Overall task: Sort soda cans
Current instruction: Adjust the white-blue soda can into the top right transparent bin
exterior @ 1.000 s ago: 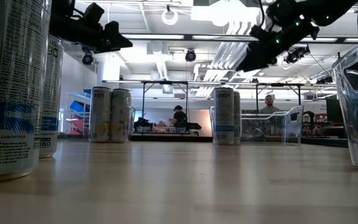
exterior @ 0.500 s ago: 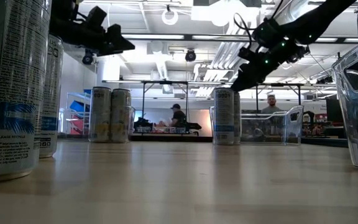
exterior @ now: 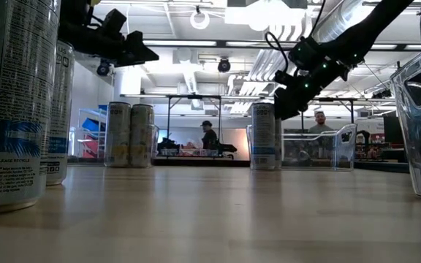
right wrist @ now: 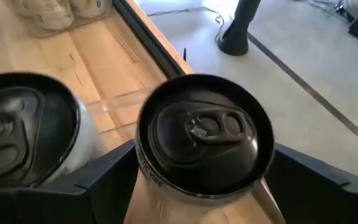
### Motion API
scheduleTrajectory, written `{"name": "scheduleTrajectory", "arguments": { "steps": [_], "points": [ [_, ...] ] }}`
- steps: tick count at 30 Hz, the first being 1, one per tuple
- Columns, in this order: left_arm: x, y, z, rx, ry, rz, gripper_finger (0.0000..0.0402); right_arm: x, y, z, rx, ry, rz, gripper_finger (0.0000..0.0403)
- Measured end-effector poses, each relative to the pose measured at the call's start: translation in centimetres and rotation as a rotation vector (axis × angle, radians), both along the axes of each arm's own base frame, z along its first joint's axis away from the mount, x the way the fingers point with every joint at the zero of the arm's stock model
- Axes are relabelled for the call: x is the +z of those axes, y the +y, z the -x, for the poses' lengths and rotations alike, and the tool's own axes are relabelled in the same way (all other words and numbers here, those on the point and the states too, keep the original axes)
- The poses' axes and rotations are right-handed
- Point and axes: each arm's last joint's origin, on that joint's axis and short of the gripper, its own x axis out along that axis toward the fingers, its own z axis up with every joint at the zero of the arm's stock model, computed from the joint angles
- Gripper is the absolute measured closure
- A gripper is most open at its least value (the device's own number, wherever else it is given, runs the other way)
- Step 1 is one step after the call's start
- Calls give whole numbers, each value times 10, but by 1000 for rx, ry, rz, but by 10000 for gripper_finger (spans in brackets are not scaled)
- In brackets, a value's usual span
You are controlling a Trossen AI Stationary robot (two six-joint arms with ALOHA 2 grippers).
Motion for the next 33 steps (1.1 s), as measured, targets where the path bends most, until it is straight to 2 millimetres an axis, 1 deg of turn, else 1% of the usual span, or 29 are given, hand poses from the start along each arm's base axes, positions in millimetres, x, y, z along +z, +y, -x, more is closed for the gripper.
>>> {"name": "scheduleTrajectory", "arguments": {
  "steps": [2, 5, 6, 9, 13, 18, 29, 33],
  "points": [
    [0, 0, 0, -5, 0, 0, 71, 0, -1, -2, 0, -15, 10, 111],
    [0, 0, 0, -19, -4, 3, 71, 2, -1, -4, -6, -47, 21, 167],
    [0, -1, 0, -24, -4, 3, 71, 4, -2, -5, -11, -68, 31, 172],
    [0, -1, -1, -28, -6, 4, 71, 9, -4, -7, -28, -120, 41, 172],
    [0, -1, -1, -29, -5, 4, 71, 7, -6, -10, -45, -156, 33, 172],
    [-1, -1, -1, -30, -4, 15, 71, -1, -4, -16, -33, -116, 43, 172],
    [-1, -1, 0, -30, -11, 20, 71, 3, -5, -18, -45, -162, 42, 172],
    [-1, -1, 0, -30, -11, 20, 71, 9, -7, -20, -67, -195, 24, 172]
  ]
}}
